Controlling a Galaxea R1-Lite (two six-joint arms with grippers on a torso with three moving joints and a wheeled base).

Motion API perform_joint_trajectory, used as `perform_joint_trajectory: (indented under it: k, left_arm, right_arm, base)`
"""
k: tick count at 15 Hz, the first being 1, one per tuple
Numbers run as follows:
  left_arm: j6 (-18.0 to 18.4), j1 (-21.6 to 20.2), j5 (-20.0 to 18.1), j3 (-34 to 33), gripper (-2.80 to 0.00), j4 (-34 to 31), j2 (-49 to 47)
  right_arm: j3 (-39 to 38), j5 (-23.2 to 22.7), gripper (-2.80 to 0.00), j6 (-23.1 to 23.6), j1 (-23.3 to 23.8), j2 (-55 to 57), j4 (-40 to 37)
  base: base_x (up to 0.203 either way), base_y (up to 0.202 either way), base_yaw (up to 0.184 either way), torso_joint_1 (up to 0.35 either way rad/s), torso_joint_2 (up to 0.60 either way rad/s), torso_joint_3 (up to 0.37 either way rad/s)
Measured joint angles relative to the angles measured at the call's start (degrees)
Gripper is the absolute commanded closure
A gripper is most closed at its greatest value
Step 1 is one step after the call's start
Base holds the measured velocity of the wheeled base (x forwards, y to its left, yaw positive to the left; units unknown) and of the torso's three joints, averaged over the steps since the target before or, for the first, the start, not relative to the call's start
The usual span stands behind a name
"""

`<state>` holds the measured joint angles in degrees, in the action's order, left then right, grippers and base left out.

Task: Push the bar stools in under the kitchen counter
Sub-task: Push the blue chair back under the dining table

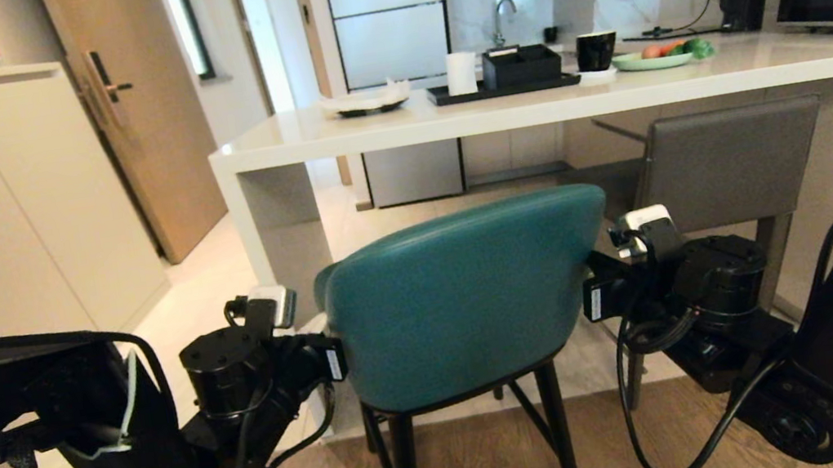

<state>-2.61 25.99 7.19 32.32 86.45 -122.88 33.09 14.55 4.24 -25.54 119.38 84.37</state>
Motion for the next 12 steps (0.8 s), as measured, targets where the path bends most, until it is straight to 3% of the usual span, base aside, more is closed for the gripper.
perform_joint_trajectory:
  k: [4, 7, 9, 12]
  left_arm:
    - [0.1, -0.3, 0.7, 6.7, 0.0, -5.7, -0.8]
    - [1.1, -1.7, 0.8, 7.5, 0.0, -6.2, -0.9]
    - [1.1, -2.2, 2.0, 4.6, 0.0, -4.4, -0.1]
    - [1.1, -2.8, 5.8, -2.3, 0.0, -0.1, 1.4]
  right_arm:
    - [-0.8, -0.5, 0.0, -0.1, 0.5, -0.4, 0.6]
    - [-1.4, -1.7, 0.0, -0.1, 1.8, -0.5, 1.2]
    - [-1.6, -2.6, 0.0, -0.3, 5.8, -0.5, 1.2]
    - [-2.6, -9.3, 0.0, -1.2, 15.0, -1.7, 1.0]
  base:
    - [0.0, 0.0, 0.0, 0.0, 0.0, 0.0]
    - [0.0, 0.0, 0.0, 0.0, 0.0, 0.0]
    - [0.0, 0.0, 0.0, 0.0, 0.0, 0.0]
    - [0.0, 0.0, 0.0, 0.0, 0.0, 0.0]
